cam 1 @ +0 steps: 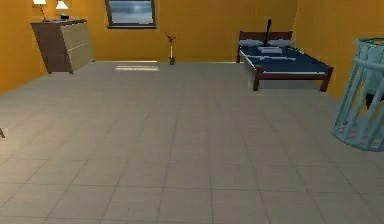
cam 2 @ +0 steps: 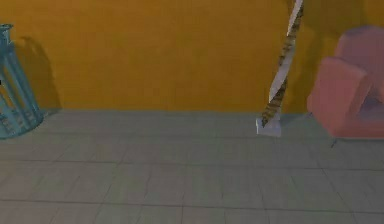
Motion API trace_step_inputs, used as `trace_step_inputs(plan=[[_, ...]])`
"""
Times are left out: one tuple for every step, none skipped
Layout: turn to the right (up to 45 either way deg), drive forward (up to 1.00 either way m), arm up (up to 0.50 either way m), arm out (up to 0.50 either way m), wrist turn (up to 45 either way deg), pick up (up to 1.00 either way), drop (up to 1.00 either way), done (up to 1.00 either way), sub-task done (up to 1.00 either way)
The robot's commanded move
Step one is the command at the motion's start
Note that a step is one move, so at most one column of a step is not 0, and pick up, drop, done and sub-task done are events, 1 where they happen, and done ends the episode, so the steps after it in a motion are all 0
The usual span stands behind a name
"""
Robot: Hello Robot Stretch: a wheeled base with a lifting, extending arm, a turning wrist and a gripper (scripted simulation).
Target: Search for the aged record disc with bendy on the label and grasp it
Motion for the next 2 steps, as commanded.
trace_step_inputs(plan=[[-24.0, 0.0, 0.0, 0.0, 0.0, 0.0, 0.0, 0.0, 0.0], [0.0, 1.0, 0.0, 0.0, 0.0, 0.0, 0.0, 0.0, 0.0]])
